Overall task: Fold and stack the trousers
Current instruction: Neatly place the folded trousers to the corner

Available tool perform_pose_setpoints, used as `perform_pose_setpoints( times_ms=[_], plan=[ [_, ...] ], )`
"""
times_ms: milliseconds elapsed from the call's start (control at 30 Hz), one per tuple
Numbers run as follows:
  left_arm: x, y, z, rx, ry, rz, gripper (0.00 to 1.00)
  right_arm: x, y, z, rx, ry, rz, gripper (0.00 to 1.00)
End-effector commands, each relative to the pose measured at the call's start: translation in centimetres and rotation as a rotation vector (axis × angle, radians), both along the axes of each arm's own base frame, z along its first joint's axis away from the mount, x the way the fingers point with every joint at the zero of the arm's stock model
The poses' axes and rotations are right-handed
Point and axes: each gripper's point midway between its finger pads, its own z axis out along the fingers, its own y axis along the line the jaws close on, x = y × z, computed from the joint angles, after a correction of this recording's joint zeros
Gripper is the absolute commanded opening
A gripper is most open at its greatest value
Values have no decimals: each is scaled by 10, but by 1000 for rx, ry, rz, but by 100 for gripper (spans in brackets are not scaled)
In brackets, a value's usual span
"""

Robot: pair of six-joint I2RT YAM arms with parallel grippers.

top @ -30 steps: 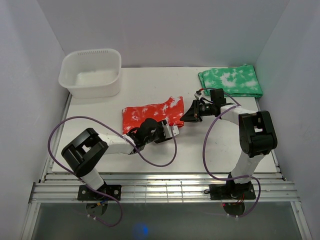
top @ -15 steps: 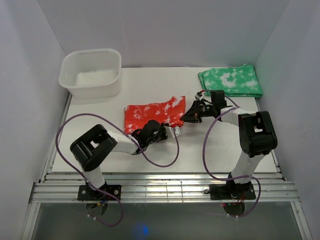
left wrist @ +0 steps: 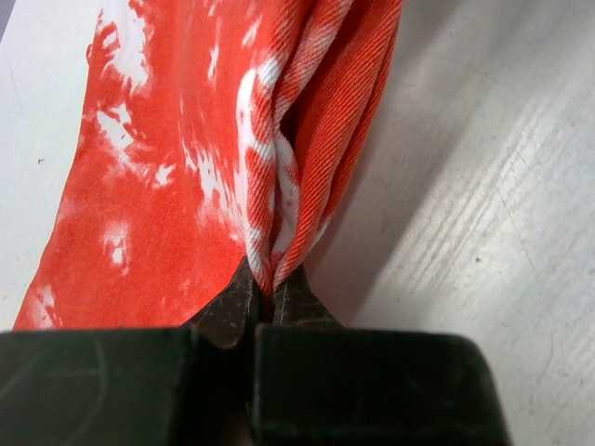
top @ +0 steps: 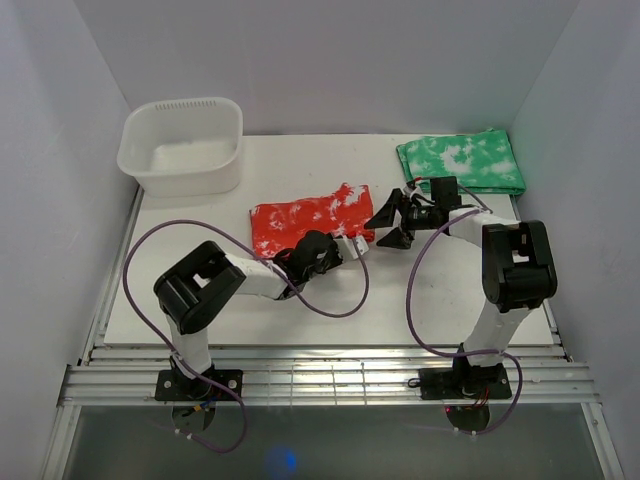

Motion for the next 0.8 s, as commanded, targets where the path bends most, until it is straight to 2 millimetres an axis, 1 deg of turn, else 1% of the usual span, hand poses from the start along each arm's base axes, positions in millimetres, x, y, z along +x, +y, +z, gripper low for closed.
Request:
perform_pose_setpoints(
  times_ms=[0,67,100,167,200,233,300,333,367,400,433,533,633,767],
  plan=[
    [17,-13,27,-96,-24,51,0,-1,7,-14,53,74,-17,90],
    [19,-18,34,-126,-21,60,0,0,9,-19,62,88,-18,90],
    [19,-20,34,-130,-16,62,0,6,12,-22,76,68,-20,90],
    [19,-24,37,-142,-11,64,0,10,18,-18,127,97,-39,90],
    [19,-27,38,-151,-6,65,0,17,22,-16,146,57,-40,90],
    [17,-29,37,-152,-2,62,0,21,26,-14,163,73,-53,90],
    [17,-32,38,-163,5,64,0,28,36,-12,185,48,-52,90],
    [17,-33,37,-164,10,64,0,34,40,-8,198,10,-54,90],
    [17,-33,35,-163,16,66,0,37,45,-6,214,21,-61,90],
    [18,-36,36,-166,19,63,0,37,53,-6,225,17,-47,90],
    [18,-37,36,-169,22,65,0,40,58,-2,239,-6,-41,90],
    [18,-37,33,-165,25,65,0,38,69,0,251,-2,-24,90],
    [16,-35,30,-164,34,70,0,38,68,5,263,-15,-18,90],
    [12,-30,27,-159,41,73,0,39,53,13,269,-31,-41,90]
  ],
)
